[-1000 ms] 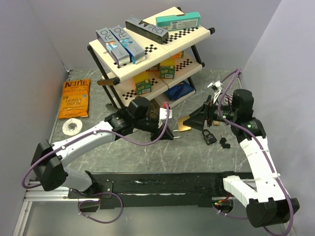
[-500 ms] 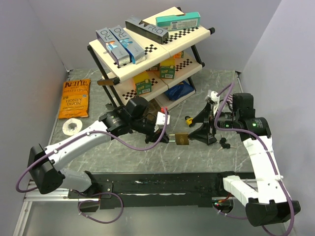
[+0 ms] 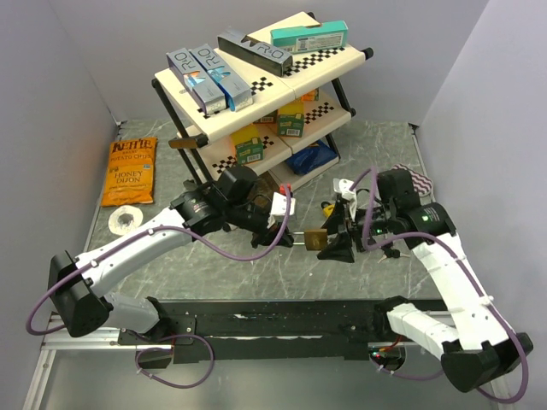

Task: Lock with the key
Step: Lock the lock.

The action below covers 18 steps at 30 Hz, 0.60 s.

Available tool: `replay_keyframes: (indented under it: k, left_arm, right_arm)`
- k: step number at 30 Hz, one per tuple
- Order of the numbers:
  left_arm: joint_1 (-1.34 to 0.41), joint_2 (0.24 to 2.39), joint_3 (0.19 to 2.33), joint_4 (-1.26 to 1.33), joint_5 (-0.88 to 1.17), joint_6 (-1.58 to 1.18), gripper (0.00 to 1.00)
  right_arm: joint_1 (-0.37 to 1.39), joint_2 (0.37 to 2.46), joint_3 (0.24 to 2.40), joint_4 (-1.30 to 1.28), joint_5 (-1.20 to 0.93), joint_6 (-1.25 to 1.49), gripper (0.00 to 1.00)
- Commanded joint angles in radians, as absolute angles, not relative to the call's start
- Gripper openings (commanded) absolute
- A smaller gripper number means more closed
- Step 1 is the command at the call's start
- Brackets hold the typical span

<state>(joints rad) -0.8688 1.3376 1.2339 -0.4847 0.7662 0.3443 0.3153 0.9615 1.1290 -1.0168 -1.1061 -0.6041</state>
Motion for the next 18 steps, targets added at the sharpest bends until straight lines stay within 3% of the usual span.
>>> replay_keyframes:
  k: [1, 5, 6, 8, 15, 18]
  left_arm:
    - [-0.865, 1.307, 1.31, -0.414, 0.836, 0.373, 0.01]
    - [-0.867, 1.312, 1.319, -0.433, 0.838, 0.376, 0.01]
    - [-0.867, 1.316, 1.322, -0.443, 0.835, 0.376, 0.01]
    - [-0.867, 1.319, 1.331, -0.449, 0.828, 0.371, 0.01]
    - [-0.867, 1.324, 1.324, -0.391, 0.83, 0.337, 0.01]
    - [-0.865, 1.333, 1.331, -0.413, 0.847, 0.345, 0.01]
  right_arm:
    - [0.334, 1.003, 1.123, -0.977, -1.069, -0.621, 0.62]
    - [0.337, 1.025, 1.15, -0.922, -1.066, -0.583, 0.26]
    - [0.337, 1.028, 1.155, -0.919, -1.062, -0.583, 0.11]
    - [0.339, 1.035, 1.166, -0.923, -1.048, -0.601, 0.01]
    - [0.356, 1.065, 1.173, -0.891, -1.083, -0.554, 0.0]
    - [0.377, 1.046, 1.155, -0.835, -0.993, -0.566, 0.0]
